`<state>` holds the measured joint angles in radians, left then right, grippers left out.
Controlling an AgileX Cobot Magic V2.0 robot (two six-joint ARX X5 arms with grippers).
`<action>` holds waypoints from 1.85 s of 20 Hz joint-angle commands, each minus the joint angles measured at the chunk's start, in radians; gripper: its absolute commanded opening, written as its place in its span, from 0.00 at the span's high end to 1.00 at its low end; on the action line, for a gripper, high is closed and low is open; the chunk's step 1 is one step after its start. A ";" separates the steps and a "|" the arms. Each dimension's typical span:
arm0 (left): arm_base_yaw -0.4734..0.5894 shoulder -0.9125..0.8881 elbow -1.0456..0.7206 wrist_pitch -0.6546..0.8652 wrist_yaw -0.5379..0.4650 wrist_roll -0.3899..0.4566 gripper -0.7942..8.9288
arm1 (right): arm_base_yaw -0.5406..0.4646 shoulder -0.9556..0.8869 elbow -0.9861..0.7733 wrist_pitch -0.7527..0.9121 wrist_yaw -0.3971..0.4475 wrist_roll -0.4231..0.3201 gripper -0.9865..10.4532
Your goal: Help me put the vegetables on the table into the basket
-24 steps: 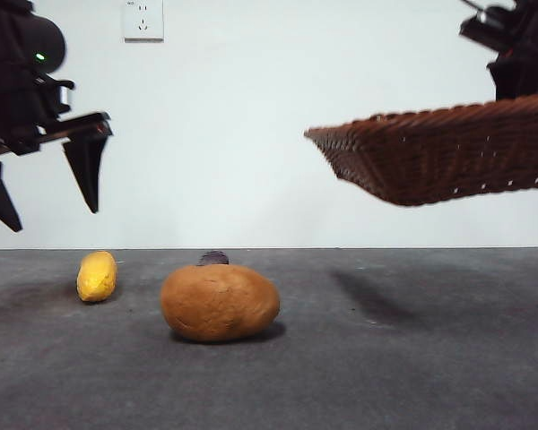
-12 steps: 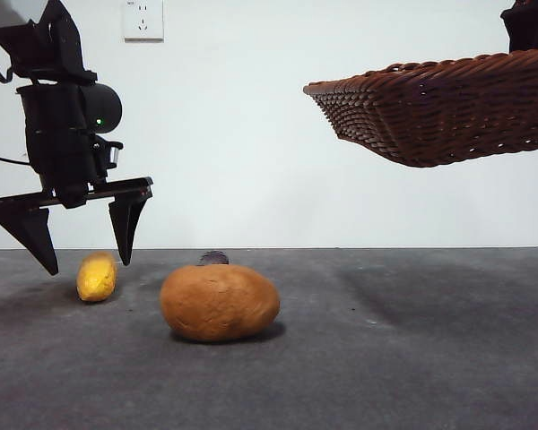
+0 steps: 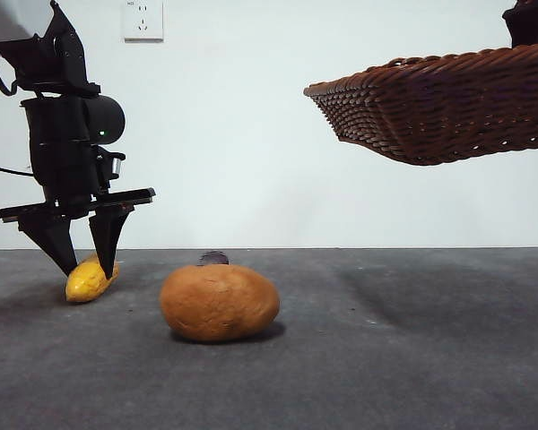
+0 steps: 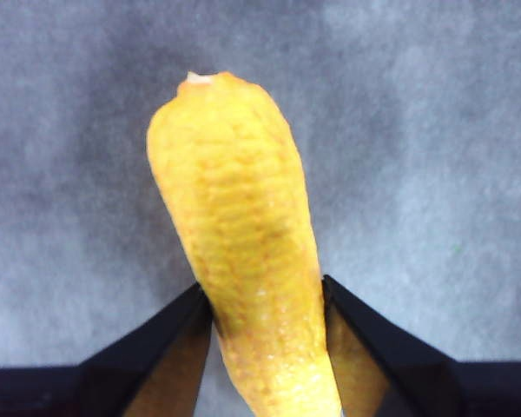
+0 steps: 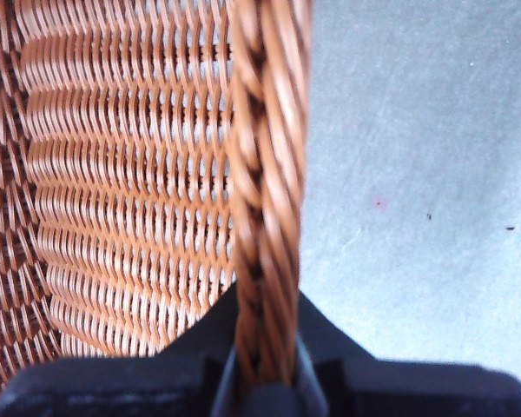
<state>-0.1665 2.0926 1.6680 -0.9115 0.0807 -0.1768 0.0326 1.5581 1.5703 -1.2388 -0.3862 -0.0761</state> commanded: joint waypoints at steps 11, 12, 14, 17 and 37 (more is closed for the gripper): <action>-0.055 -0.254 0.004 0.039 0.338 0.006 0.93 | 0.001 -0.005 -0.004 -0.005 0.132 0.096 0.92; -0.082 -0.294 0.004 0.040 0.359 0.010 0.93 | 0.002 -0.005 -0.004 -0.009 0.155 0.112 0.92; -0.155 -0.355 0.004 0.042 0.372 0.045 0.93 | 0.013 -0.005 -0.004 -0.018 0.159 0.130 0.92; -0.289 -0.382 0.004 0.072 0.372 0.049 0.93 | 0.070 -0.005 -0.004 -0.027 0.185 0.153 0.92; -0.480 -0.345 0.004 0.113 0.147 -0.041 0.37 | 0.360 -0.003 -0.004 0.011 0.245 0.238 0.92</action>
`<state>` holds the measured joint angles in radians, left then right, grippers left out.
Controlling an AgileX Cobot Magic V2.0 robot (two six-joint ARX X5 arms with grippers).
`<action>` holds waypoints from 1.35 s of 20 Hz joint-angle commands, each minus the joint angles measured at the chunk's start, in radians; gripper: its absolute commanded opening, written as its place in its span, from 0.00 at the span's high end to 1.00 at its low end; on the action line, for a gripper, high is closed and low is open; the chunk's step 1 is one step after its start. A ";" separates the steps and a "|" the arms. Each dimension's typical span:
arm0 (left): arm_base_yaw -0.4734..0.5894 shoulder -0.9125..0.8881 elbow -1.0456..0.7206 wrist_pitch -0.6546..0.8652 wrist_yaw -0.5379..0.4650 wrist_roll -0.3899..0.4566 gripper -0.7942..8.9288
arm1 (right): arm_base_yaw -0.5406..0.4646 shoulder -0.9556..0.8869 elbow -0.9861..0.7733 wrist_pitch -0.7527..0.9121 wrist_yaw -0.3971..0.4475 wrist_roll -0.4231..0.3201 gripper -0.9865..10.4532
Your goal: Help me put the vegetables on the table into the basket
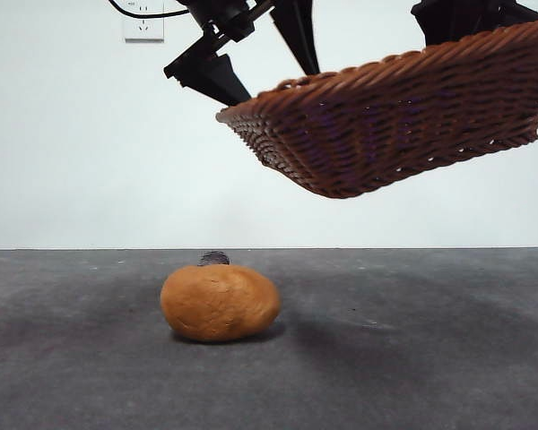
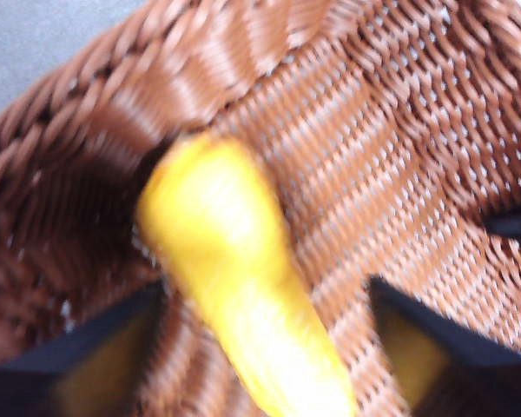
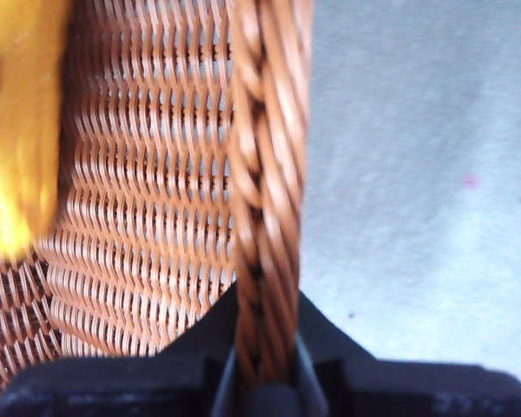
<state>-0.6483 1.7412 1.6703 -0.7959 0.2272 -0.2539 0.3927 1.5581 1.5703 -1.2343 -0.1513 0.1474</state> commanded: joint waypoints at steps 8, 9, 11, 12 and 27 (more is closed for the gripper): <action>0.003 -0.078 0.002 -0.209 -0.019 0.273 0.37 | -0.079 0.036 -0.004 -0.018 0.081 -0.023 0.92; 0.003 -0.086 0.002 -0.257 -0.019 0.349 0.37 | -0.093 0.044 -0.005 -0.019 0.080 -0.030 0.92; 0.006 -0.091 0.002 -0.357 -0.019 0.478 0.37 | -0.124 0.058 -0.005 -0.020 0.080 -0.052 0.92; 0.009 -0.090 0.000 -0.393 -0.018 0.510 0.37 | -0.140 0.064 -0.005 -0.020 0.080 -0.058 0.92; 0.028 -0.087 -0.322 -0.159 0.037 0.786 0.24 | -0.323 0.082 -0.005 -0.001 -0.043 -0.148 0.92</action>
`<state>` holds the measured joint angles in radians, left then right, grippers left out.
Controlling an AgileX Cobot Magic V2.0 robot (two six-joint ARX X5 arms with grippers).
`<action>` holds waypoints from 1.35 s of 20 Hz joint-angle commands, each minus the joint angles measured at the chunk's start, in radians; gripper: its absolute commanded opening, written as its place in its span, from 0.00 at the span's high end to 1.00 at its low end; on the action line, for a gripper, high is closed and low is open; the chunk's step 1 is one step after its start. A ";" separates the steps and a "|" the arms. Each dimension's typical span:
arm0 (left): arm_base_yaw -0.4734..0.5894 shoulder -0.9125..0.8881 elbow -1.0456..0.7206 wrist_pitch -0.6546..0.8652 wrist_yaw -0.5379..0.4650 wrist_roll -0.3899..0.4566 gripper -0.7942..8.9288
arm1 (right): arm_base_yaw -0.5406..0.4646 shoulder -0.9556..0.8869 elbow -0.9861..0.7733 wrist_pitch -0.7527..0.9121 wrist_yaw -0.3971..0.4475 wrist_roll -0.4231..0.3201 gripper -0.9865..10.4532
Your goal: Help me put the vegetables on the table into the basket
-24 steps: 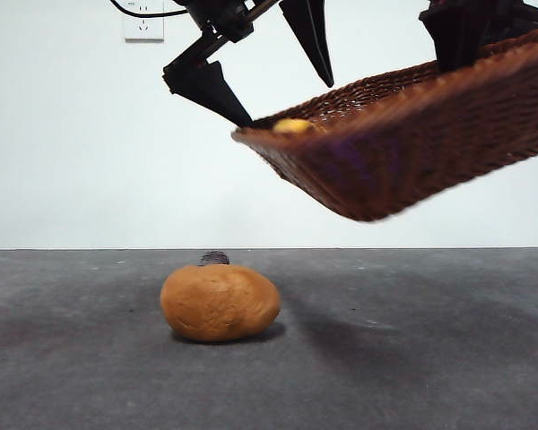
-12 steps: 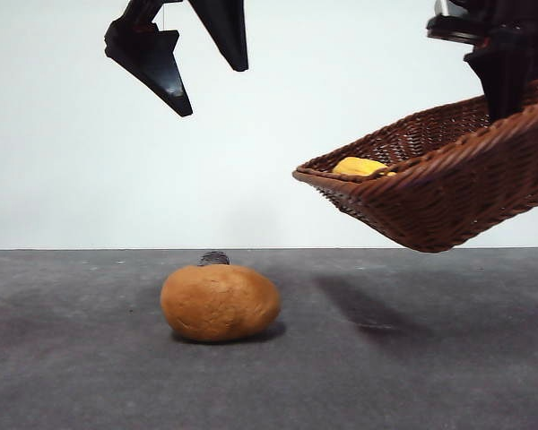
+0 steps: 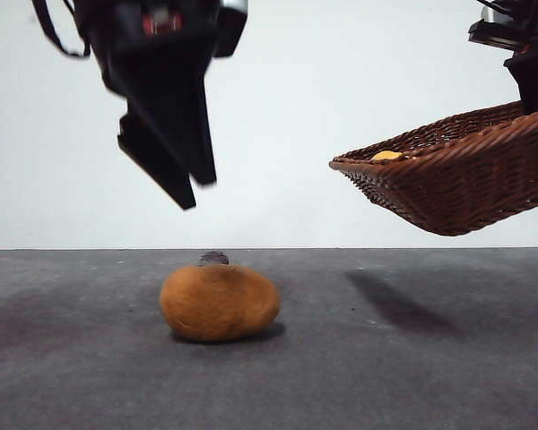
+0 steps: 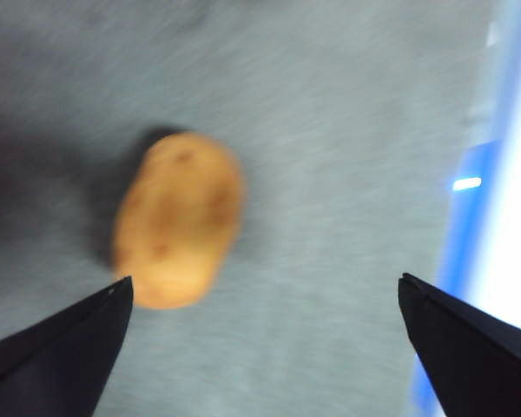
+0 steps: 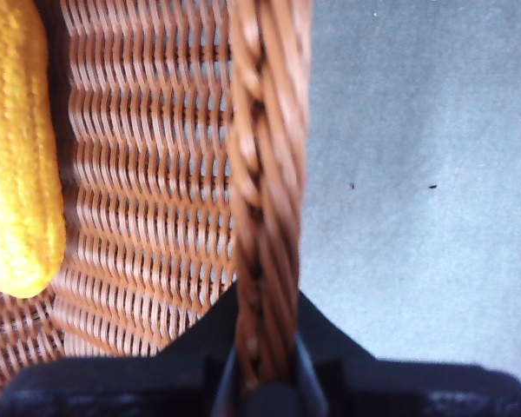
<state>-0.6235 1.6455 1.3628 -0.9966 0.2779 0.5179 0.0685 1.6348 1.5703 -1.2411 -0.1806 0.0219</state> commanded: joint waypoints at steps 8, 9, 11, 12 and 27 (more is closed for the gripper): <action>0.003 0.125 -0.015 0.105 -0.062 -0.001 0.24 | 0.002 0.006 -0.005 0.003 -0.014 -0.030 0.92; 0.003 0.148 -0.015 0.118 -0.063 0.000 0.24 | 0.001 0.006 -0.005 0.002 -0.014 -0.033 0.92; 0.003 0.183 -0.015 0.154 -0.068 -0.002 0.24 | 0.001 0.006 -0.005 -0.003 -0.014 -0.034 0.92; 0.002 0.199 -0.015 0.164 -0.070 -0.001 0.24 | 0.002 0.006 -0.005 -0.006 -0.014 -0.034 0.92; -0.006 0.184 -0.011 0.150 -0.109 -0.169 0.93 | 0.002 0.006 -0.005 -0.024 -0.014 -0.045 0.92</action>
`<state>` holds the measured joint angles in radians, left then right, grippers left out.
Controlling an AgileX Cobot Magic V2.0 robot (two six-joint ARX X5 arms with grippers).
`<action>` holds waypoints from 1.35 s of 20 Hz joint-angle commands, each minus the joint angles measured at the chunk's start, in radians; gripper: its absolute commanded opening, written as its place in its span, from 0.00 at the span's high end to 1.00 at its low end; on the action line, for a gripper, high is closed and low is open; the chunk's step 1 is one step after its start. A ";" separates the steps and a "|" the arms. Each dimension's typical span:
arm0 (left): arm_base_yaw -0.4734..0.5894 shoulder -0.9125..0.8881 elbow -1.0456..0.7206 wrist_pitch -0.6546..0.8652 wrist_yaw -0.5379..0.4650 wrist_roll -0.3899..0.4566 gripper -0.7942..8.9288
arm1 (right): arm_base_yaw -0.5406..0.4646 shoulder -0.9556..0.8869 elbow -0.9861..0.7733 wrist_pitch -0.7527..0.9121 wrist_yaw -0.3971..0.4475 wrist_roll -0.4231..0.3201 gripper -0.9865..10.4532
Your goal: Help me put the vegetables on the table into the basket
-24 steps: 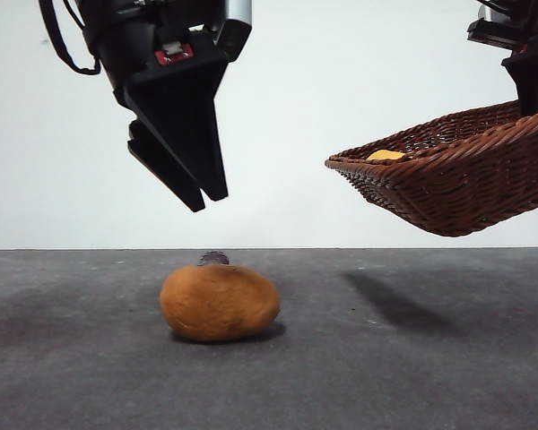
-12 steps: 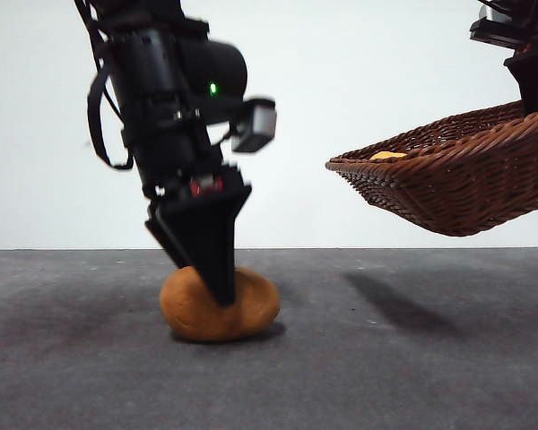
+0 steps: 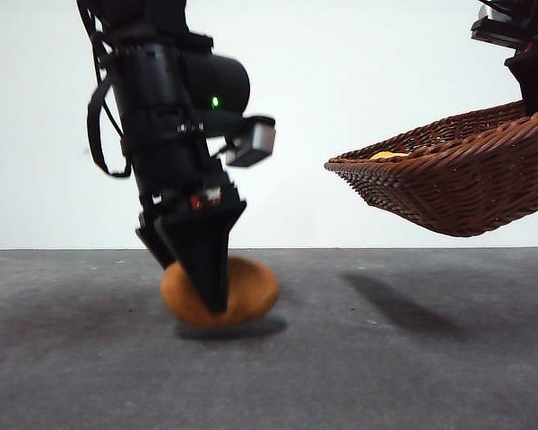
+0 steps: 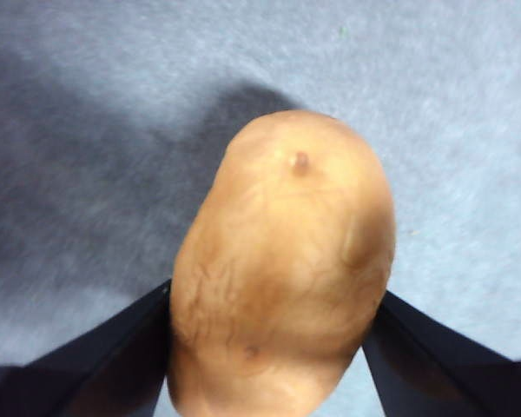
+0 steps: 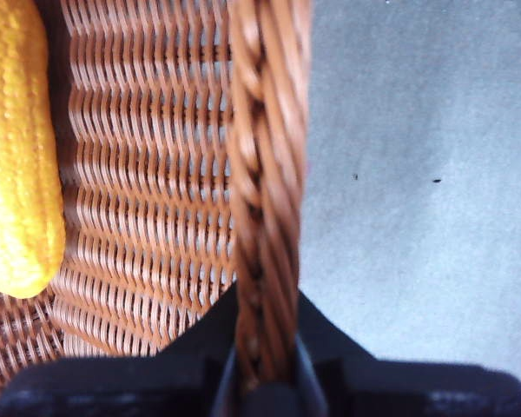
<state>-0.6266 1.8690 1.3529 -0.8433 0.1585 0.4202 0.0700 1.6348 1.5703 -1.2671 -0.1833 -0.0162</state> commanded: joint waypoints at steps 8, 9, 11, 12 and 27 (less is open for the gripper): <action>-0.018 -0.333 -0.001 0.037 0.403 -0.366 0.93 | 0.001 0.006 -0.005 0.002 -0.011 -0.003 0.92; -0.032 -0.361 -0.001 0.081 0.420 -0.399 0.93 | 0.002 0.006 -0.005 0.003 -0.011 0.002 0.92; -0.065 -0.391 -0.001 0.177 0.418 -0.455 0.93 | 0.004 0.006 -0.005 0.005 -0.019 0.025 0.92; -0.085 -0.390 -0.001 0.218 0.417 -0.480 0.93 | 0.010 0.006 -0.005 0.006 -0.033 0.030 0.92; -0.343 -0.235 -0.001 0.338 0.012 -0.544 0.77 | 0.158 0.006 -0.005 0.019 -0.056 0.066 0.92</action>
<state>-0.9676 1.6272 1.3548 -0.5072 0.1764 -0.1097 0.2249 1.6348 1.5703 -1.2564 -0.2272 0.0380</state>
